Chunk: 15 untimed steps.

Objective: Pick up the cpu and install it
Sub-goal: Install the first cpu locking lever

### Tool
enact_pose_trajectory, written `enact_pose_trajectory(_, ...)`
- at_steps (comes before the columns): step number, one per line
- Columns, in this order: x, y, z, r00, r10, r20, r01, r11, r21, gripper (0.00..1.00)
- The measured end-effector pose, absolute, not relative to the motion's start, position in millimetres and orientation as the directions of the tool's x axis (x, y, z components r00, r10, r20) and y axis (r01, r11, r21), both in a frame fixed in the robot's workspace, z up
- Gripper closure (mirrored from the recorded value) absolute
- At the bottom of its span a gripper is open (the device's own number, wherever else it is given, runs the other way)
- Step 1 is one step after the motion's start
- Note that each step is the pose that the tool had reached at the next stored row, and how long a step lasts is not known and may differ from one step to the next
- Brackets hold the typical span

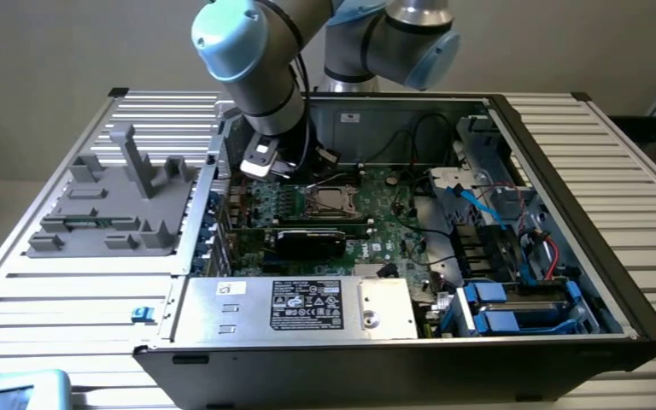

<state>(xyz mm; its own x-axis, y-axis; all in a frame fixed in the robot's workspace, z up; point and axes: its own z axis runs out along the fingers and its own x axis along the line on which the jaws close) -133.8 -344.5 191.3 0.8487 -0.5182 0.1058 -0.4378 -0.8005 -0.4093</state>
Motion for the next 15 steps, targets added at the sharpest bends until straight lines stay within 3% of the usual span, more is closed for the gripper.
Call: enact_pose_trajectory(15,-132.1,-343.9,190.5,0.842,-0.533,0.085,-0.462,-0.793,-0.398,0.89)
